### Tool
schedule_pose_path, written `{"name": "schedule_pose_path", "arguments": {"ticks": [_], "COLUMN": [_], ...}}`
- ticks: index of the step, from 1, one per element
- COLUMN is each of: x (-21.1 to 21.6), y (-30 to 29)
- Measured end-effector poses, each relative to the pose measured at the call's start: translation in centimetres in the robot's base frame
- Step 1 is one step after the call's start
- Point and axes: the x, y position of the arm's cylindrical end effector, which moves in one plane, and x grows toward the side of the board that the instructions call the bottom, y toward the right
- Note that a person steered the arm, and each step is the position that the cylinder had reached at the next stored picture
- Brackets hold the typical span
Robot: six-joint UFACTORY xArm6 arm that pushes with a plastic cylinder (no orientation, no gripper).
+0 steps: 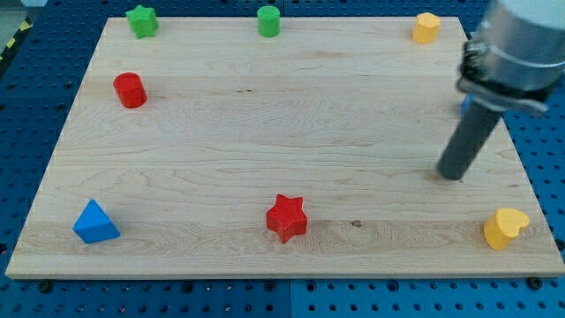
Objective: Push the blue cube towards the center
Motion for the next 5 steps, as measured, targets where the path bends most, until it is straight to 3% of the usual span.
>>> {"name": "schedule_pose_path", "arguments": {"ticks": [1, 5], "x": [-3.1, -8.4], "y": [6.1, 10.0]}}
